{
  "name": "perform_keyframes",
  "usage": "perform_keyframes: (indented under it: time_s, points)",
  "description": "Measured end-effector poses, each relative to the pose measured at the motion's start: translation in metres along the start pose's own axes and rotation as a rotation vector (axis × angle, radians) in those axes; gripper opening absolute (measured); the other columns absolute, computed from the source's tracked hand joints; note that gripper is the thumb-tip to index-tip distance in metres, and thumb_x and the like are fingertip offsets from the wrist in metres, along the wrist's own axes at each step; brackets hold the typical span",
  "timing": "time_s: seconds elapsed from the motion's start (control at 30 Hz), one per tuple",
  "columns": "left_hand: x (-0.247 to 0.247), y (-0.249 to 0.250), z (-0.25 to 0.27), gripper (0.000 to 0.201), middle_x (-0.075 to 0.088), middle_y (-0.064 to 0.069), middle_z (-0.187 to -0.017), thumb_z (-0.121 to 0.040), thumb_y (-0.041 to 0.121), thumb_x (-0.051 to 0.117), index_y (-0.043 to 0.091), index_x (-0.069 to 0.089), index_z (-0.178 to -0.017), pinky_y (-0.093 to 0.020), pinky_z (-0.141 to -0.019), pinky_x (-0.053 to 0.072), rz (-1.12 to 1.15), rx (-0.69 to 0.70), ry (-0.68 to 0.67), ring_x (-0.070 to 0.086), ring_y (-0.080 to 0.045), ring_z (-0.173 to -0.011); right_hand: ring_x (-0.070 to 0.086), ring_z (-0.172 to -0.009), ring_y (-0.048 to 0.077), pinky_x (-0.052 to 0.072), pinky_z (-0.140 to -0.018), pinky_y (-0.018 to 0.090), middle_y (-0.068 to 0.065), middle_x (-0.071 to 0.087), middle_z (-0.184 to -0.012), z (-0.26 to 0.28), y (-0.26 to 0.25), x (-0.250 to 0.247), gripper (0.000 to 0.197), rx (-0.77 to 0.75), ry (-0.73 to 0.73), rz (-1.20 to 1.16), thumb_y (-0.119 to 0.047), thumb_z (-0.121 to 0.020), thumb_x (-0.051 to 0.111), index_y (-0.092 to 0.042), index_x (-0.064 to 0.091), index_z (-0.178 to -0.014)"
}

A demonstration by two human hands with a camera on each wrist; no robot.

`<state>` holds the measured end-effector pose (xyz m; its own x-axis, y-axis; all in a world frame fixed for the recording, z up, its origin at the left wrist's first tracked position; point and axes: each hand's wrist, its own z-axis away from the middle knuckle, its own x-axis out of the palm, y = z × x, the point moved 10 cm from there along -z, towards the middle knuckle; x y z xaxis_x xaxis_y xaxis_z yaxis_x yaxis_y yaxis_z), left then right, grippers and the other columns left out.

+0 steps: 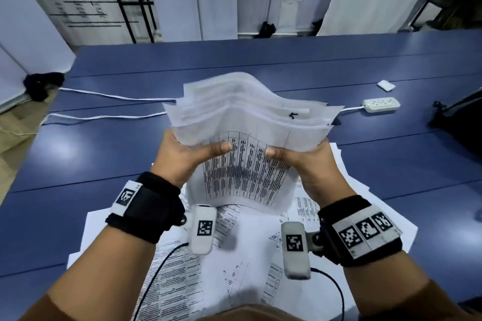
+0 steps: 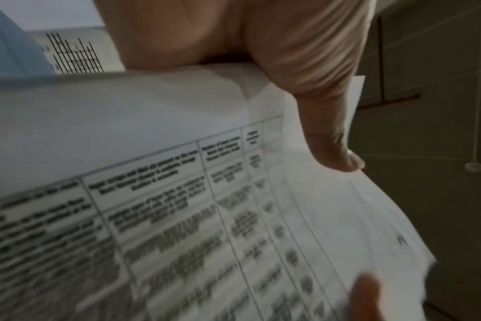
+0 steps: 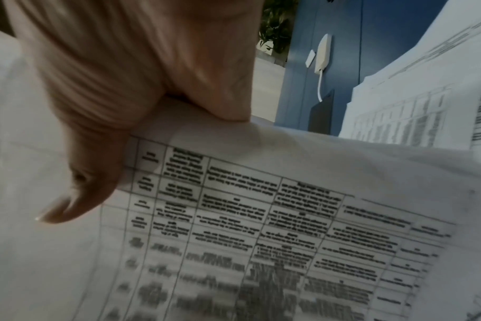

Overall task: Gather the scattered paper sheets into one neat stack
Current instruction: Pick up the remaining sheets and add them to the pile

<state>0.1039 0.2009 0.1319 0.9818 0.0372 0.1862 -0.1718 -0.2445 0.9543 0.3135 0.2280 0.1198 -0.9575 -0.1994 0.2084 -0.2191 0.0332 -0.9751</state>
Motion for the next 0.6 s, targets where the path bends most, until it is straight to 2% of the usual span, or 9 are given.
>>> perform_keyframes:
  time_s: [0.07, 0.13, 0.2, 0.3, 0.4, 0.47, 0.53, 0.6]
  points:
    - [-0.008, 0.008, -0.002, 0.037, 0.076, 0.007, -0.090, -0.054, 0.007, 0.084, 0.026, 0.078, -0.085, -0.025, -0.077, 0.055, 0.005, 0.041, 0.029, 0.072, -0.011, -0.088, 0.073, -0.089, 0.019, 0.058, -0.080, 0.033, 0.003, 0.077, -0.092, -0.002, -0.008, -0.007, 0.039, -0.041, 0.016, -0.026, 0.003, -0.051, 0.081, -0.016, 0.074, -0.085]
    - [-0.021, 0.004, -0.001, 0.037, 0.076, 0.005, -0.089, -0.052, 0.015, 0.088, 0.019, 0.076, -0.086, -0.024, -0.076, 0.055, 0.005, 0.038, 0.047, 0.072, -0.012, -0.086, 0.074, -0.086, 0.019, 0.058, -0.076, 0.030, 0.003, 0.077, -0.090, -0.002, -0.007, -0.016, 0.037, -0.039, 0.023, -0.008, 0.003, -0.052, 0.081, -0.013, 0.074, -0.084]
    - [-0.026, -0.009, 0.004, 0.049, 0.076, 0.002, -0.094, -0.047, 0.028, 0.092, 0.018, 0.075, -0.092, -0.023, -0.077, 0.054, 0.009, -0.024, 0.027, 0.071, -0.014, -0.090, 0.074, -0.081, 0.017, 0.057, -0.073, 0.027, 0.003, 0.077, -0.086, 0.000, 0.007, -0.024, 0.033, 0.021, 0.017, 0.032, -0.001, -0.049, 0.084, -0.011, 0.076, -0.079]
    - [-0.017, -0.023, 0.009, 0.064, 0.075, 0.002, -0.102, -0.042, 0.040, 0.093, 0.023, 0.072, -0.100, -0.024, -0.081, 0.054, -0.009, -0.081, -0.015, 0.070, -0.016, -0.100, 0.074, -0.088, 0.020, 0.058, -0.081, 0.032, 0.006, 0.077, -0.091, 0.002, 0.026, -0.019, 0.041, 0.089, 0.008, 0.077, -0.005, -0.046, 0.087, -0.010, 0.072, -0.085]
    - [-0.005, -0.009, 0.003, 0.063, 0.074, 0.002, -0.103, -0.040, 0.036, 0.093, 0.027, 0.074, -0.099, -0.025, -0.082, 0.054, 0.004, -0.049, -0.042, 0.069, -0.016, -0.101, 0.072, -0.096, 0.024, 0.057, -0.087, 0.038, 0.007, 0.076, -0.099, -0.003, 0.013, -0.003, 0.047, 0.046, -0.003, 0.044, 0.000, -0.053, 0.084, -0.013, 0.070, -0.096]
    - [-0.006, 0.004, -0.003, 0.061, 0.075, 0.002, -0.100, -0.041, 0.034, 0.093, 0.023, 0.074, -0.098, -0.026, -0.081, 0.054, 0.009, -0.003, -0.030, 0.070, -0.016, -0.098, 0.071, -0.099, 0.026, 0.057, -0.087, 0.039, 0.008, 0.075, -0.102, -0.009, -0.003, -0.004, 0.049, -0.001, 0.005, 0.008, -0.002, -0.053, 0.083, -0.013, 0.070, -0.099]
    - [-0.018, 0.008, -0.006, 0.065, 0.075, -0.001, -0.099, -0.042, 0.033, 0.093, 0.016, 0.072, -0.101, -0.027, -0.078, 0.055, 0.027, 0.016, 0.002, 0.070, -0.017, -0.094, 0.071, -0.097, 0.025, 0.057, -0.086, 0.036, 0.008, 0.075, -0.100, -0.010, -0.010, -0.010, 0.044, -0.017, -0.009, -0.005, -0.001, -0.055, 0.082, -0.014, 0.072, -0.096]
    - [-0.034, -0.007, -0.007, 0.083, 0.072, -0.009, -0.104, -0.042, 0.029, 0.094, -0.001, 0.061, -0.112, -0.031, -0.080, 0.056, 0.029, -0.027, 0.070, 0.069, -0.021, -0.096, 0.073, -0.093, 0.023, 0.057, -0.083, 0.033, 0.006, 0.076, -0.097, -0.006, -0.002, -0.018, 0.035, 0.010, -0.020, 0.037, -0.001, -0.056, 0.082, -0.015, 0.076, -0.088]
